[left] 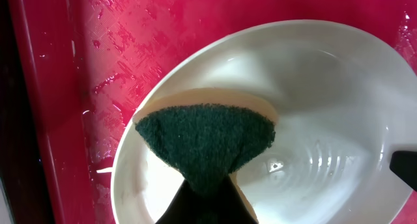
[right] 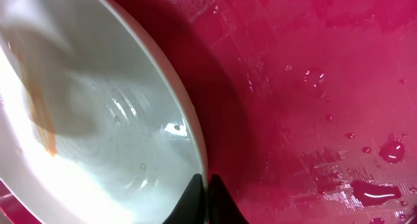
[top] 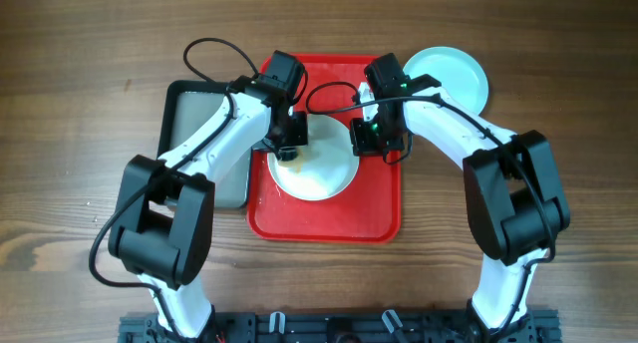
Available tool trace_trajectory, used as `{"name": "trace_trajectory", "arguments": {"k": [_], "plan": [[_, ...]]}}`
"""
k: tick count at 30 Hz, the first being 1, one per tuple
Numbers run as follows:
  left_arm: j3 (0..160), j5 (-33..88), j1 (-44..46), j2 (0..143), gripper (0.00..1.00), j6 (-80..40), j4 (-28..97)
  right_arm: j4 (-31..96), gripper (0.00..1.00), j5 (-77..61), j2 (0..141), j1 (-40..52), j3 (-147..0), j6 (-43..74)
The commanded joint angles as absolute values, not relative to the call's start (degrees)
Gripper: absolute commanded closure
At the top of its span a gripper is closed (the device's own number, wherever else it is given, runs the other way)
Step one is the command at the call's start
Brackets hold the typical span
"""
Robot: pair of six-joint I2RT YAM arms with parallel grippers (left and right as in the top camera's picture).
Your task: Clean dirty plates on tray and stack at the side
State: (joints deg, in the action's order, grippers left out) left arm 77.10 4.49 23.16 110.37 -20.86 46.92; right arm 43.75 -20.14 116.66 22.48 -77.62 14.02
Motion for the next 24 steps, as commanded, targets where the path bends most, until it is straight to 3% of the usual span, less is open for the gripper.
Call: {"name": "trace_trajectory", "arguments": {"k": [1, 24], "plan": [[76.7, 3.9, 23.4, 111.7, 0.96, -21.7, 47.1, 43.6, 0.96, -19.4, 116.1, 22.7, -76.2, 14.1], [63.3, 7.0, 25.3, 112.9, 0.96, -26.2, 33.6, 43.1, 0.96, -21.1, 116.1, 22.7, -76.2, 14.1]]}}
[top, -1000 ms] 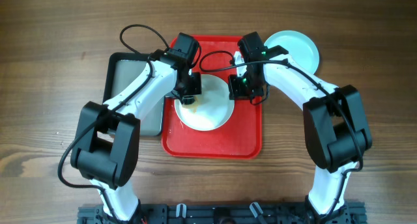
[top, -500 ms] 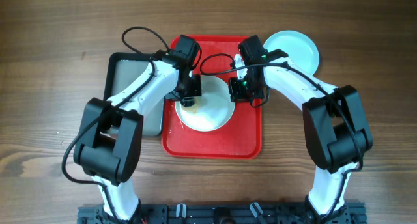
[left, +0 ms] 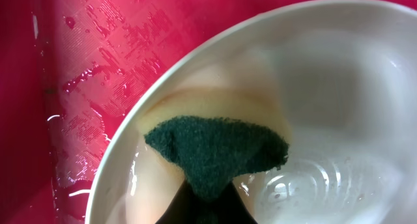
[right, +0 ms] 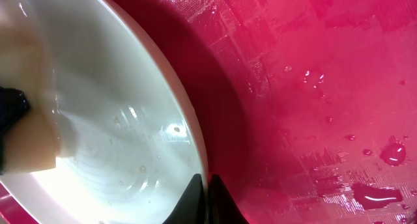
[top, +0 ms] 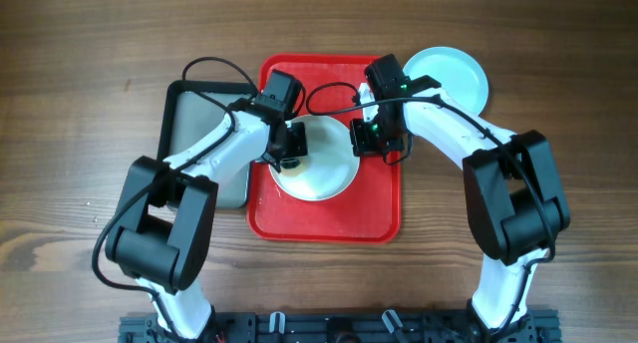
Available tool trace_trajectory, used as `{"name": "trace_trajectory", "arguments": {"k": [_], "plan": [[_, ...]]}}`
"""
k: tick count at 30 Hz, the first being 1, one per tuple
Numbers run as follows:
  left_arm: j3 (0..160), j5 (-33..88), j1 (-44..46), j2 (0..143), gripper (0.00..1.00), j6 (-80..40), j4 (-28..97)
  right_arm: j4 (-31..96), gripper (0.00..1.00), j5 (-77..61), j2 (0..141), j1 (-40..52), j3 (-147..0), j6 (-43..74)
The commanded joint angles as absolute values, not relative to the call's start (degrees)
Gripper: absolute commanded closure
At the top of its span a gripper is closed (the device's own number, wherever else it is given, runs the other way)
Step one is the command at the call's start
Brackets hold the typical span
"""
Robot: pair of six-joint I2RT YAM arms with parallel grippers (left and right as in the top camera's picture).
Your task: Clean dirty plates on tray and stack at the side
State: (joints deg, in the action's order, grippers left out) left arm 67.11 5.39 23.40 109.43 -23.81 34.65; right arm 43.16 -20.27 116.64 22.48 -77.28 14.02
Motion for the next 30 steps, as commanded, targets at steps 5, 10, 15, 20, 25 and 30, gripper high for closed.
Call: {"name": "trace_trajectory", "arguments": {"k": [5, 10, 15, 20, 25, 30], "plan": [[62.9, 6.9, 27.7, 112.9, 0.96, -28.2, 31.8, 42.9, 0.96, -22.8, 116.1, 22.7, -76.2, 15.4], [62.9, 2.9, 30.3, 112.9, 0.96, -31.0, 31.6, 42.9, 0.96, -22.8, 116.1, 22.7, -76.2, 15.4], [62.9, 3.3, 31.8, 112.9, 0.96, -30.9, 31.4, 42.9, 0.96, -22.8, 116.1, 22.7, -76.2, 15.4], [62.9, 12.3, 31.9, 112.9, 0.96, -30.0, 29.7, 42.6, 0.96, -22.8, 116.1, 22.7, -76.2, 15.4], [62.9, 21.4, 31.9, 112.9, 0.96, -28.7, 24.9, 42.5, 0.96, -22.8, 116.1, 22.7, -76.2, 15.4], [64.6, 25.3, 29.6, 111.2, 0.96, -25.3, 25.9, 42.4, 0.96, -22.8, 116.1, 22.7, -76.2, 15.4]]}}
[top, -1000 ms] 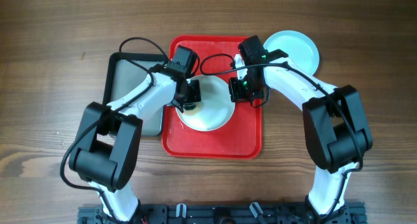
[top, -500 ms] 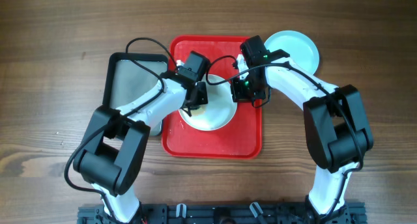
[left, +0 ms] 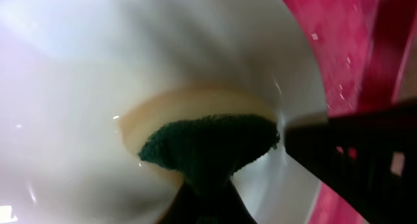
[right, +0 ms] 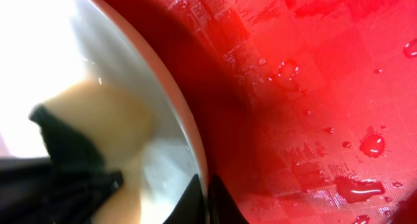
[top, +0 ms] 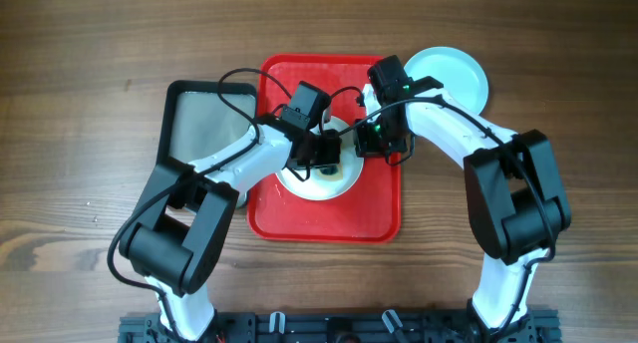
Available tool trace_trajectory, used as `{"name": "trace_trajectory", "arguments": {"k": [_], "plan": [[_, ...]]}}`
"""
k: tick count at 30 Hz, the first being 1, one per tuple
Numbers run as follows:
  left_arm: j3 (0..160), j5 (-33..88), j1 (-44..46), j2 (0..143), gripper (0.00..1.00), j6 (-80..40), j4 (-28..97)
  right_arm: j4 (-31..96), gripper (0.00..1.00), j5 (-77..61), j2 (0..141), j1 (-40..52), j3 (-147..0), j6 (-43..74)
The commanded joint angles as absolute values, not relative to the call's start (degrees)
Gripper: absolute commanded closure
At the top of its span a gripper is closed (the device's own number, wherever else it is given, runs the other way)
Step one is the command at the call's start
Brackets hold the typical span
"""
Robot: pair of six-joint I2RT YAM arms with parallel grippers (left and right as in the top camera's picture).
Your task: Clean dirty plates on tray and stack at the side
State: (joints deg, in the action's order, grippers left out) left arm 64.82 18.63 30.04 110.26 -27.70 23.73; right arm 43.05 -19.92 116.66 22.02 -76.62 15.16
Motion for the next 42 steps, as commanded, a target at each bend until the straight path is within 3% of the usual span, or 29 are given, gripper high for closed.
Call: {"name": "trace_trajectory", "arguments": {"k": [1, 9, 18, 23, 30, 42], "plan": [[65.1, 25.3, 28.9, 110.0, 0.96, -24.6, 26.5, 42.4, 0.96, -22.8, 116.1, 22.7, -76.2, 15.4], [66.2, 17.0, 24.9, 98.1, 0.96, -24.2, 33.2, 42.4, 0.96, -22.8, 116.1, 22.7, -76.2, 15.4], [63.3, 3.5, 26.6, 101.5, 0.96, -24.2, 35.7, 42.4, 0.96, -22.8, 116.1, 22.7, -76.2, 15.4], [62.5, 3.3, 26.6, 105.4, 0.96, -22.6, 31.5, 42.5, 0.96, -22.8, 116.1, 22.7, -76.2, 15.4], [62.5, 3.2, 26.4, 105.5, 0.96, -22.5, 36.4, 42.5, 0.96, -22.6, 116.1, 22.7, -76.2, 15.1], [62.5, 13.5, 31.5, 105.6, 0.95, -26.3, 32.9, 42.7, 0.96, -22.6, 116.1, 22.7, -76.2, 15.2]]}}
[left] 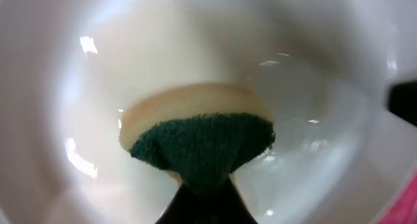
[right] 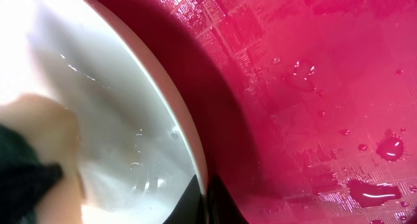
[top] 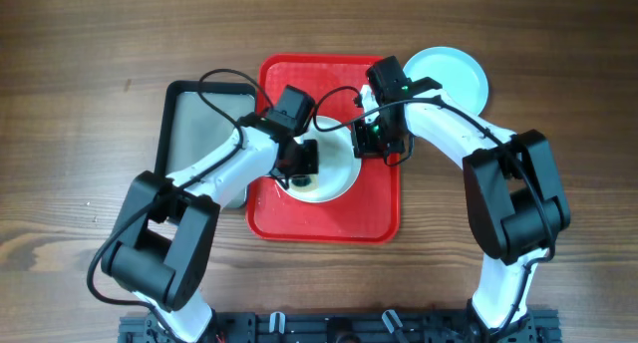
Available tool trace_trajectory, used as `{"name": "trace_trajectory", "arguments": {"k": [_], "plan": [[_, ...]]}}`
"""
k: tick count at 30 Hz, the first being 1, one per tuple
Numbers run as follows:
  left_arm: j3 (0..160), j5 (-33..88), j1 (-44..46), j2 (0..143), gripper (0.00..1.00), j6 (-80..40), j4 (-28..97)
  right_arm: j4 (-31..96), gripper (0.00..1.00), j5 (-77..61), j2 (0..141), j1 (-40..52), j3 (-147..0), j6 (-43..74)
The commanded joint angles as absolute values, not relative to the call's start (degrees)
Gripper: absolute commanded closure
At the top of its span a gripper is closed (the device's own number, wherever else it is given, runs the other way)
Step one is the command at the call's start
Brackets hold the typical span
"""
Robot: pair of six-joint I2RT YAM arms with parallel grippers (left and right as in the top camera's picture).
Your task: Clean dirty plates on tray and stack at the side
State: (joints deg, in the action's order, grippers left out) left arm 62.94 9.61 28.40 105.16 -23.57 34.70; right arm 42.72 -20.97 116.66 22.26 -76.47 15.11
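Observation:
A white plate [top: 329,175] lies on the red tray [top: 379,208]. My left gripper [top: 302,164] is shut on a sponge [left: 195,136], green scouring side up and yellow foam below, pressed on the wet inside of the plate [left: 313,74]. My right gripper [right: 203,201] is shut on the plate's right rim [right: 176,120], one finger inside and one outside. In the right wrist view the sponge [right: 39,146] shows at the left, inside the plate. A second white plate [top: 451,74] lies on the table right of the tray.
A dark rectangular tray [top: 194,114] sits left of the red tray, partly under my left arm. Water drops lie on the red tray floor [right: 365,191]. The wooden table [top: 80,183] surrounds everything.
My left gripper with the sponge has shifted from the plate's right side, close to the right gripper, back toward its left-centre. The right gripper still pinches the rim in the same place.
The sponge was first pressed at the plate's upper left rim, then a little further in, while the right gripper pinched the right rim. It was then at the right side by the right fingers, and is now near the left-centre.

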Motion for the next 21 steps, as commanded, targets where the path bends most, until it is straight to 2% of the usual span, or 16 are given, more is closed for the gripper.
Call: {"name": "trace_trajectory", "arguments": {"k": [1, 7, 15, 21], "plan": [[62.5, 13.7, 32.1, 105.6, 0.95, -27.1, 32.1, 42.7, 0.96, -22.6, 116.1, 22.7, -76.2, 15.2], [62.6, 14.6, 33.2, 105.3, 0.96, -29.2, 24.5, 42.6, 0.96, -22.6, 116.1, 22.7, -76.2, 15.1], [64.0, 11.8, 23.4, 96.4, 0.96, -28.7, 24.0, 42.6, 0.96, -22.6, 116.1, 22.7, -76.2, 15.2], [64.0, -6.2, 14.3, 87.6, 0.96, -28.7, 32.9, 42.2, 0.83, -22.6, 116.1, 22.7, -76.2, 15.2]]}}
